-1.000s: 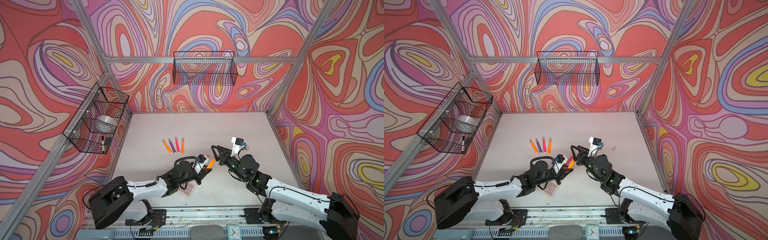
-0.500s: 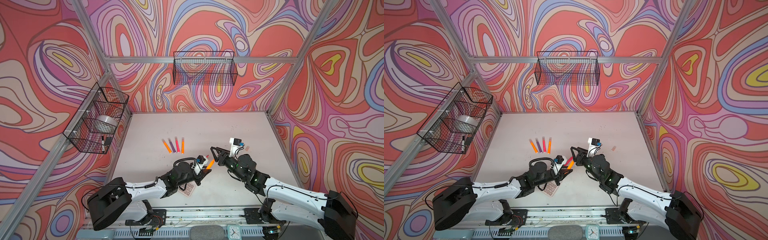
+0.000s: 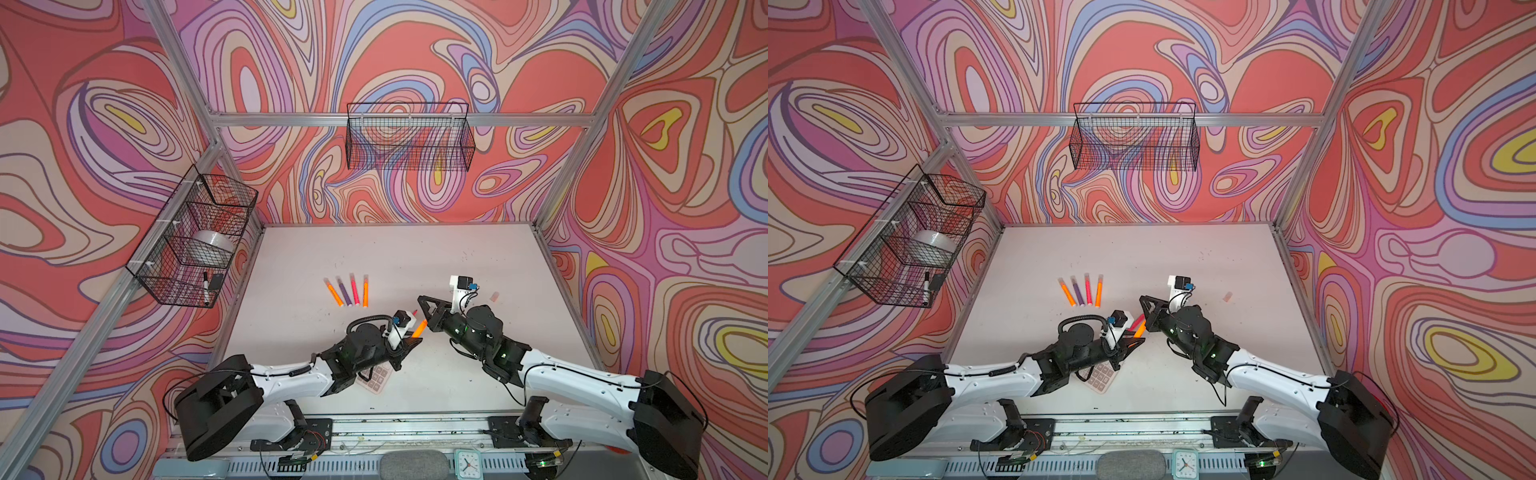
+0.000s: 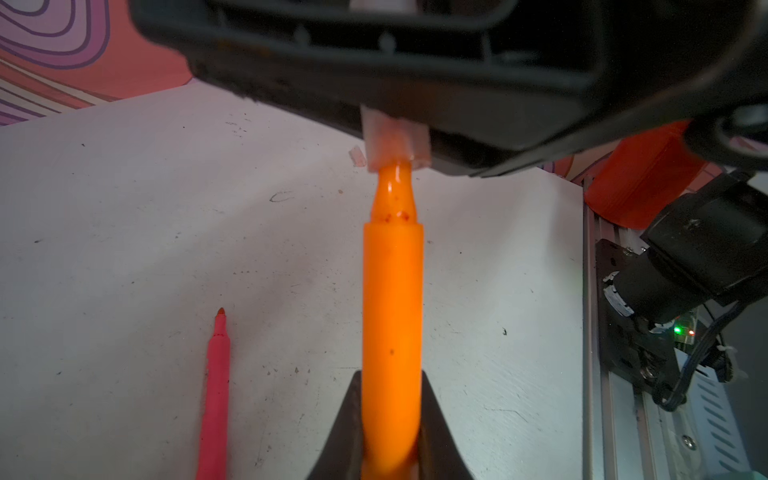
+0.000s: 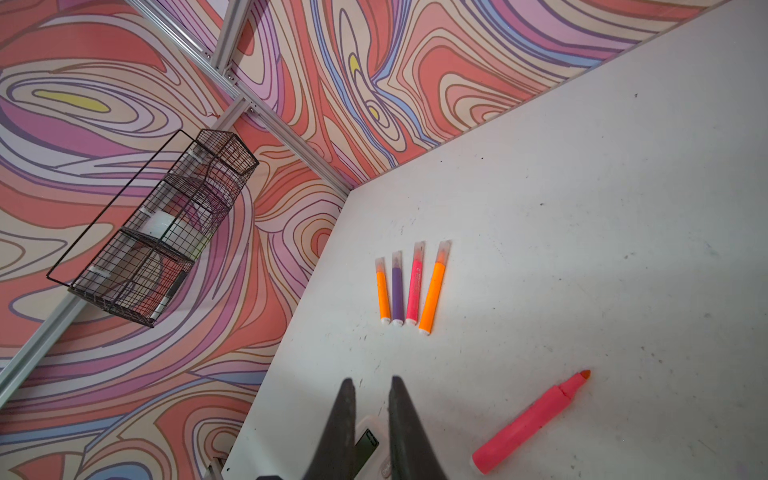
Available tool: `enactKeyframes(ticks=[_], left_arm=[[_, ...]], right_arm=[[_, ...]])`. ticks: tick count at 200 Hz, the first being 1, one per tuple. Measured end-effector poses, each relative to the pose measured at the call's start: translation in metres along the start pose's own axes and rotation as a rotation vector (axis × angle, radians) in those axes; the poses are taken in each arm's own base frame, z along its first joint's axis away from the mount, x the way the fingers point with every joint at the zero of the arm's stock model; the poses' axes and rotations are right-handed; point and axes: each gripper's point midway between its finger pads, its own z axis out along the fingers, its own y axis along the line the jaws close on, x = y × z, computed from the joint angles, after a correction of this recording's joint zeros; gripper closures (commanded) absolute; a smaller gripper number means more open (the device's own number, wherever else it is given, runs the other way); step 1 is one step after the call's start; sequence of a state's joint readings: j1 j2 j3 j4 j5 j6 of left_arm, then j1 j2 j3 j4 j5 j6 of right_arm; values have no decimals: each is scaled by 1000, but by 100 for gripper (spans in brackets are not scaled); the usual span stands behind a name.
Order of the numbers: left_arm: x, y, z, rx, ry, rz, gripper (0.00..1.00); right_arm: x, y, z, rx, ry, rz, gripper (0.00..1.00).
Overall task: Insert the pens into the pen caps
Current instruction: 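Open the right gripper and press the cap down onto the orange marker, then carry the capped orange marker with the left gripper to the marker row and lower it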
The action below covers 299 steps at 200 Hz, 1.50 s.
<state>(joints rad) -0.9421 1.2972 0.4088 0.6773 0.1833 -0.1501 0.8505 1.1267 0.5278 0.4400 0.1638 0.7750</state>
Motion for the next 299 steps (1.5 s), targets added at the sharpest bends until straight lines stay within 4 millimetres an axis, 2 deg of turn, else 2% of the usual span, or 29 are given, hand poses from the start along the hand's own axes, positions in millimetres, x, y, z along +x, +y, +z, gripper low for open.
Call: enactKeyframes(ticks=[38, 104, 190, 219, 299], left_arm=[[0, 0, 0, -5, 31, -23, 100], [-9, -3, -4, -21, 91, -72, 100], [-9, 19, 2, -145, 110, -30, 100], [-17, 25, 1, -130, 111, -32, 100], [-38, 33, -21, -144, 99, 11, 100]], right_arm=[[6, -3, 2, 14, 16, -20, 99], [2, 1, 0, 53, -50, -36, 100], [3, -8, 13, 177, -132, -18, 100], [-4, -3, 16, 172, -175, -5, 100], [-10, 24, 21, 63, -232, 41, 100]])
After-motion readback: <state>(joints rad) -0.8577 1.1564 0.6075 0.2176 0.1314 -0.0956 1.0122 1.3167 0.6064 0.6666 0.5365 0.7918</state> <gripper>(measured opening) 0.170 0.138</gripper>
